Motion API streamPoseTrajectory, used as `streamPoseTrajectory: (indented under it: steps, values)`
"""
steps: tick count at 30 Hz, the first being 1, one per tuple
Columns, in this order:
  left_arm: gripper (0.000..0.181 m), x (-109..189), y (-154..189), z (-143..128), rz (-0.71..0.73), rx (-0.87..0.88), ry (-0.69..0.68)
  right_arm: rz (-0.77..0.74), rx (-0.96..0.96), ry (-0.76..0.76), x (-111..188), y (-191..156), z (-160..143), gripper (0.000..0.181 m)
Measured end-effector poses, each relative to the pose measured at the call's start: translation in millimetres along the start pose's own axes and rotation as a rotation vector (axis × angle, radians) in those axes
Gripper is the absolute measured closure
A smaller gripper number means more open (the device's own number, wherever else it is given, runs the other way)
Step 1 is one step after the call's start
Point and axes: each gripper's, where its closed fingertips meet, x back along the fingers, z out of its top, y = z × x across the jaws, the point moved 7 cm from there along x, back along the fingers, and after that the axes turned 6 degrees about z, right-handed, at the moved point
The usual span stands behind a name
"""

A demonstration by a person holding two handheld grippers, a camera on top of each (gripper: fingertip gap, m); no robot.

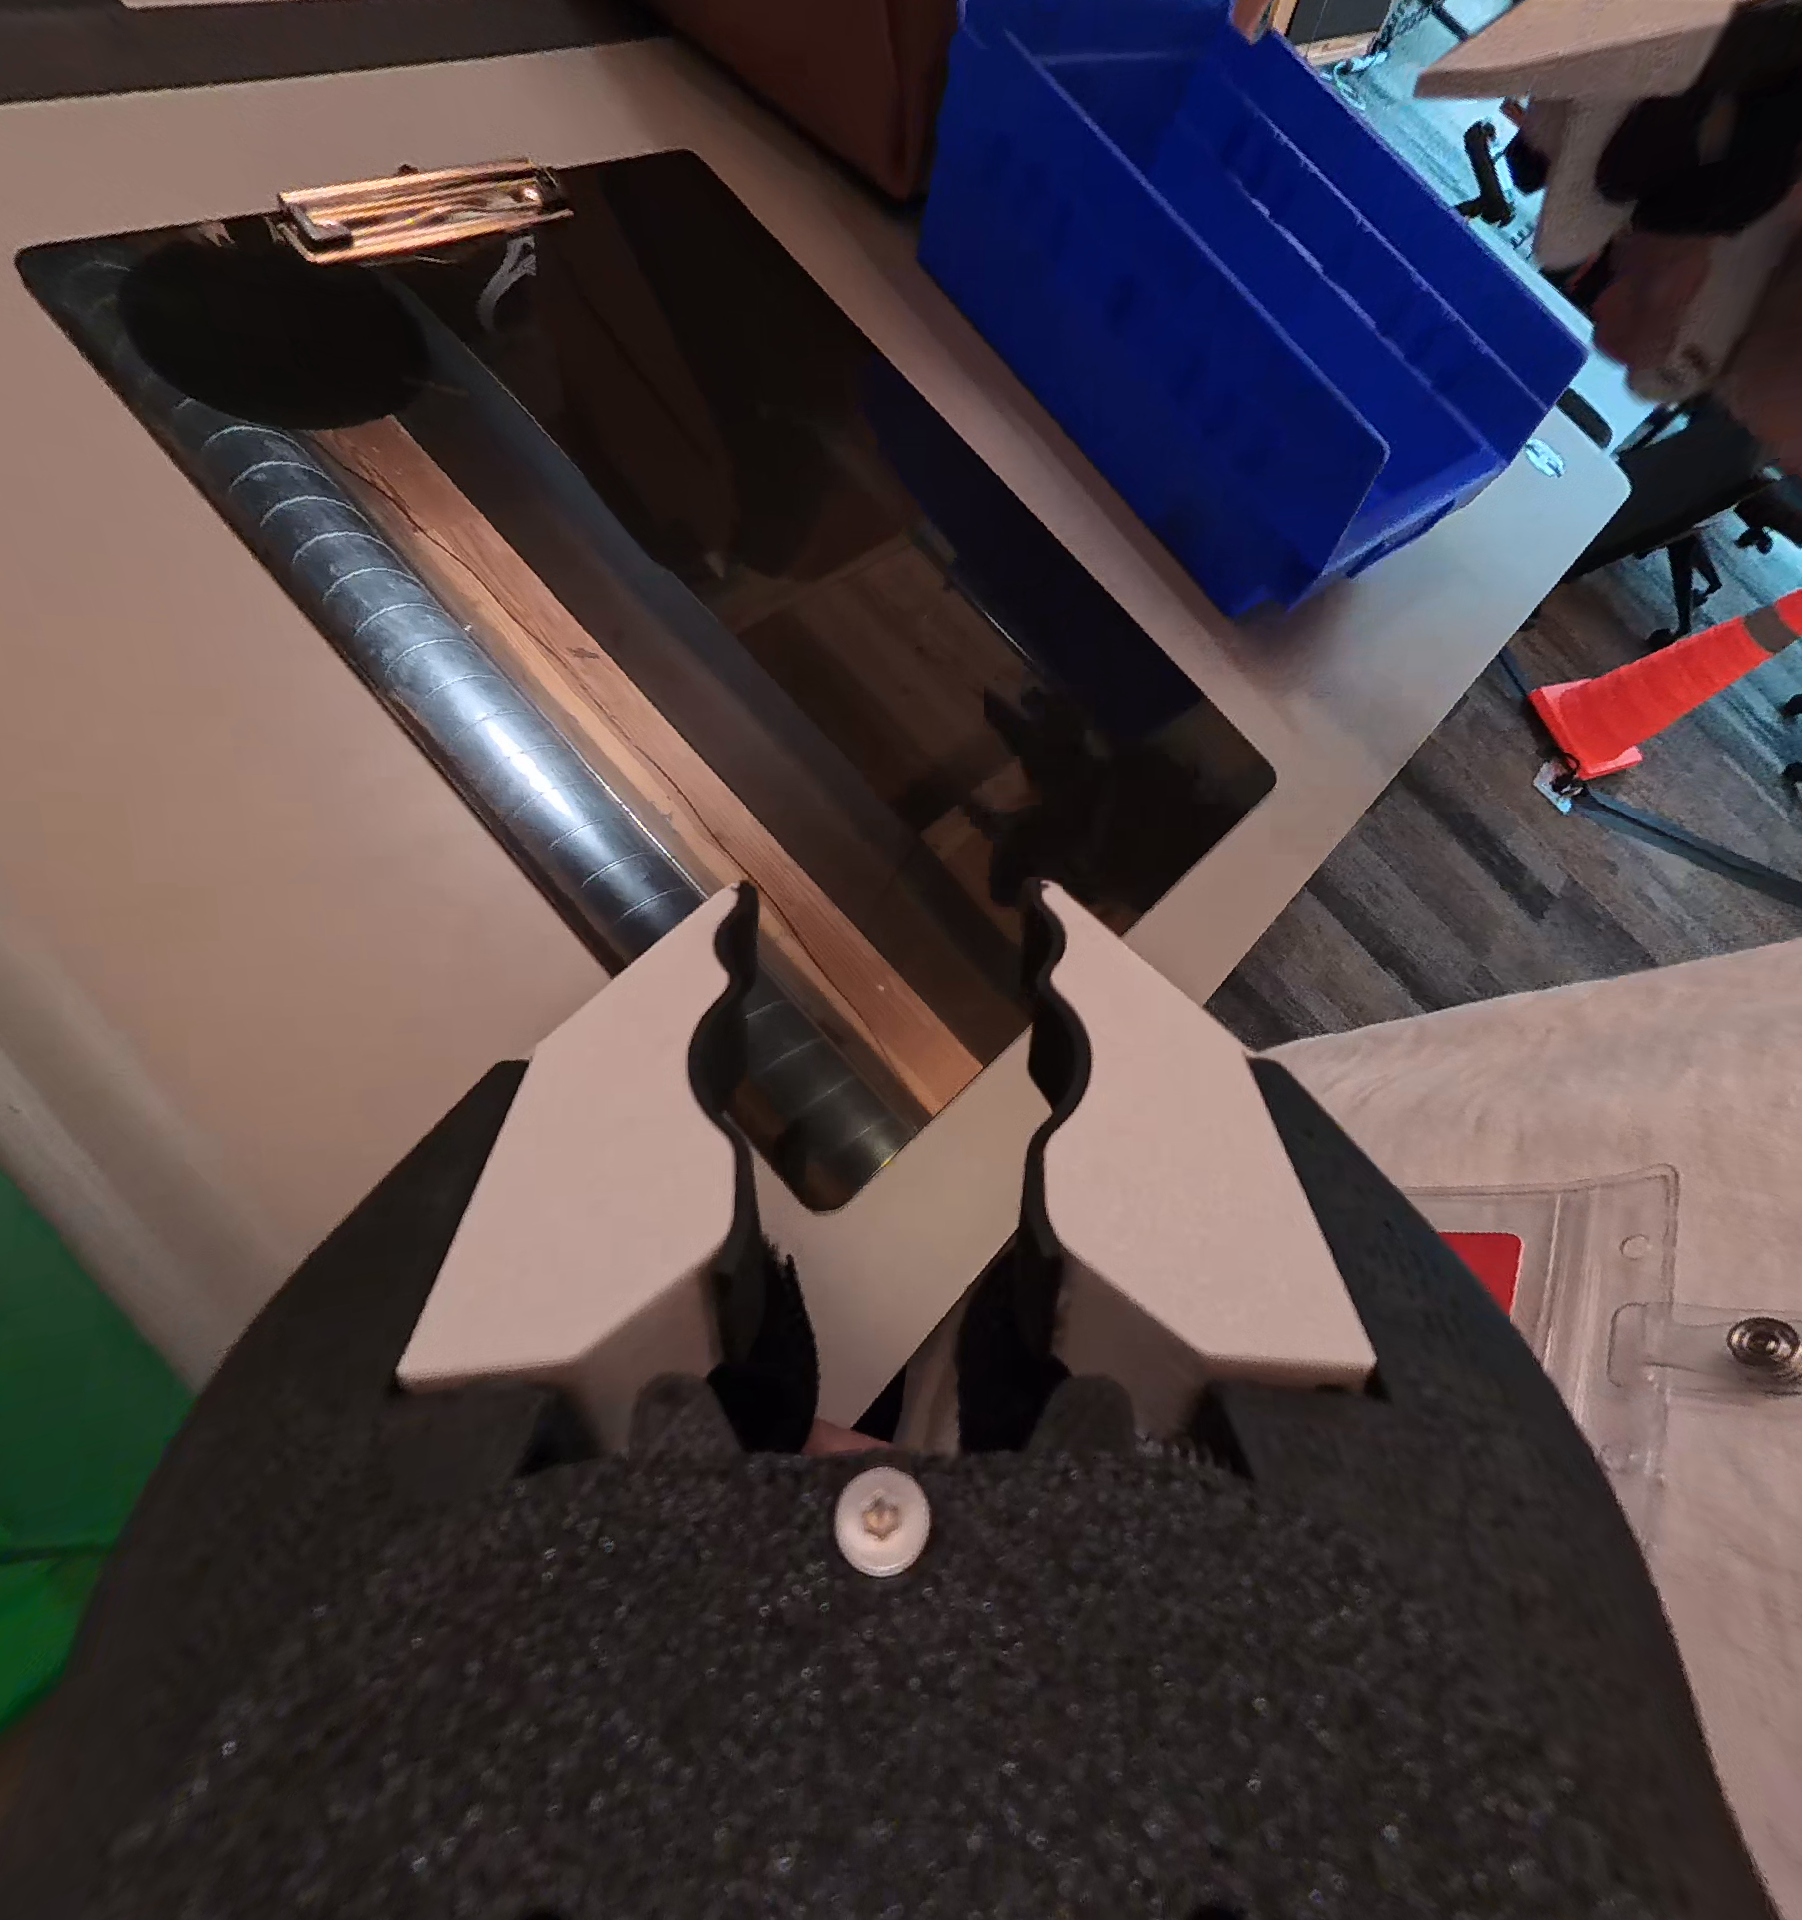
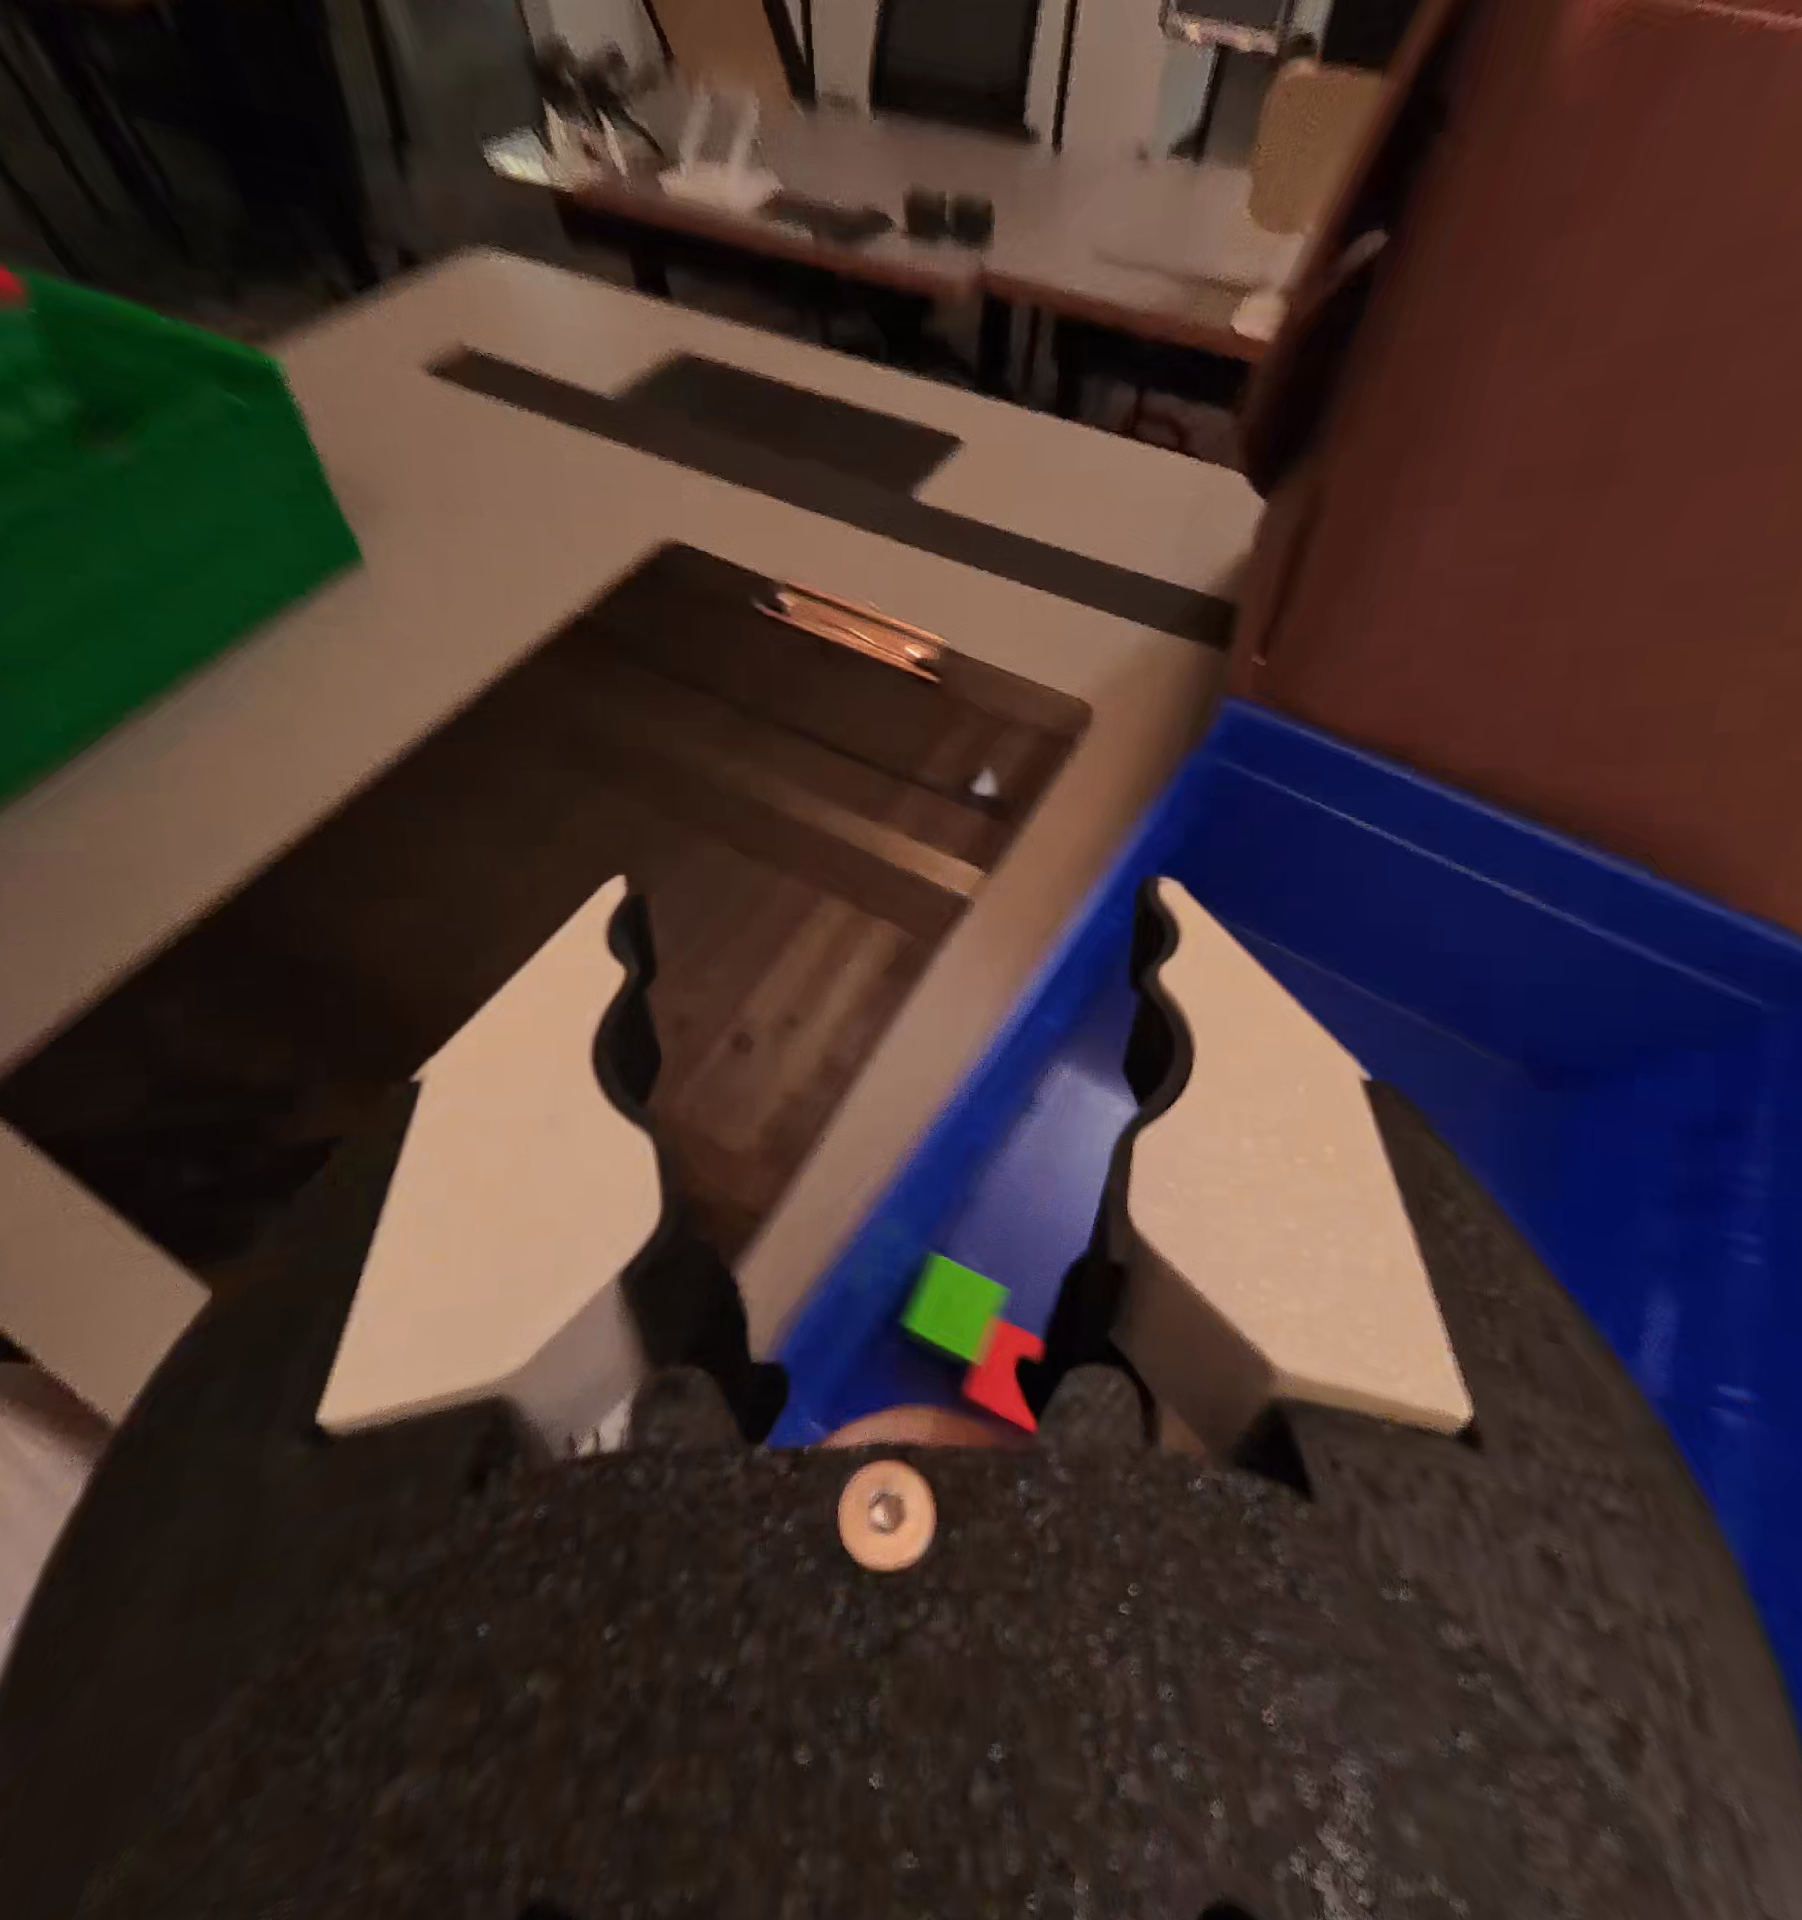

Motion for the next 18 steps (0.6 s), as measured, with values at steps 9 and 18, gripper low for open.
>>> streamPoseTrajectory:
  steps: [9,18]
  values:
    - [0.129,4,-11,9,-0.062,0.089,0.013,0.169,-0.03,0.136,-27,-114,-7,0.073]
    - [0.129,7,-15,11,-0.072,0.084,0.074,0.383,-0.08,0.051,-54,-170,-35,0.084]
